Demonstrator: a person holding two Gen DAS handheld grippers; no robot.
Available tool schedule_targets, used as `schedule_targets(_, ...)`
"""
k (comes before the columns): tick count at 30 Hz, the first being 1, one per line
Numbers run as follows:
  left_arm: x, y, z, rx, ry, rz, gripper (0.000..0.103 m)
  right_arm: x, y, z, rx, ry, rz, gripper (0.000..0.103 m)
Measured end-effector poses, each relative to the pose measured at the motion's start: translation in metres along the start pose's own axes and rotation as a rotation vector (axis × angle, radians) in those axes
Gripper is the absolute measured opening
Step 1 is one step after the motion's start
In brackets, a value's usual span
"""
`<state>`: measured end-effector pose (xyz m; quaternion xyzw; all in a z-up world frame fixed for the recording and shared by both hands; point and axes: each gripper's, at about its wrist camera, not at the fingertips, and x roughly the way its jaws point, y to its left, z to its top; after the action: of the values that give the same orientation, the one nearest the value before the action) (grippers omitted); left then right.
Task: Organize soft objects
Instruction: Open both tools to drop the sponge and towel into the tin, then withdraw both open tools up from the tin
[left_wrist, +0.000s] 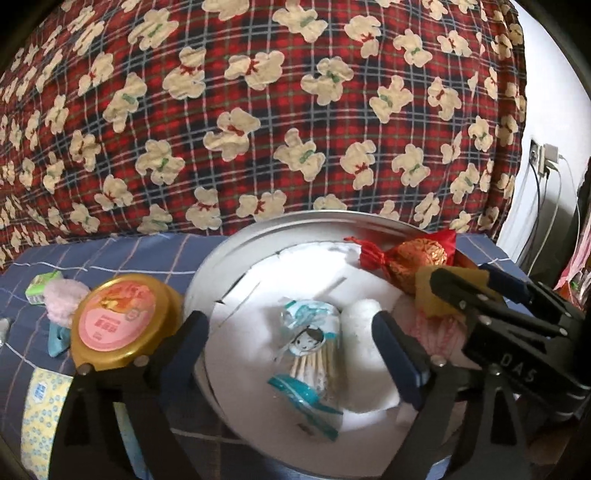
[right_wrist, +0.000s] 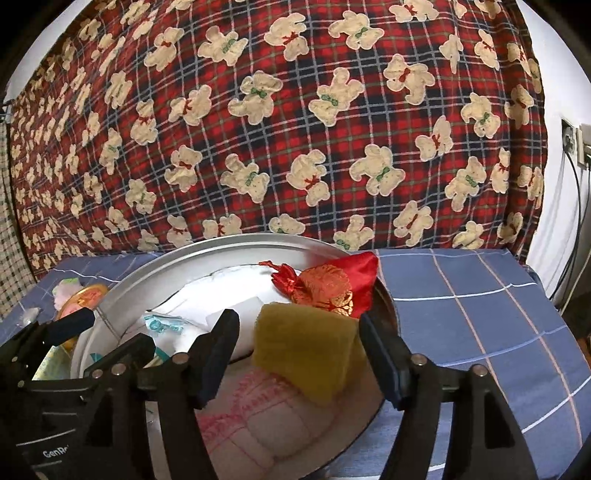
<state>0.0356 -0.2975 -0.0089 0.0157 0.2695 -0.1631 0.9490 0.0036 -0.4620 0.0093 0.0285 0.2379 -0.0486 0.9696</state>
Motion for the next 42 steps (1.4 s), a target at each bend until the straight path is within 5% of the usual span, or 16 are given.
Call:
schedule_targets(8, -0.017, -0.002, 0.000, 0.065, -0.080, 0.002, 0.103, -0.043, -0.002, -0.005, 0.026, -0.249, -0.078, 0.070)
schedule_targets(18, -0.021, 0.005, -0.003, 0.057, -0.089, 0.013, 0.103, -0.061, -0.010, -0.007, 0.088, -0.310, -0.140, 0.071)
schedule_targets(32, -0.033, 0.008, -0.012, 0.057, -0.093, 0.005, 0.103, -0.065, -0.012, -0.018, 0.197, -0.224, -0.265, 0.071)
schedule_targets(42, -0.069, 0.017, -0.028, 0.106, -0.142, -0.025, 0.103, -0.082, 0.013, -0.029, 0.136, -0.202, -0.365, 0.071)
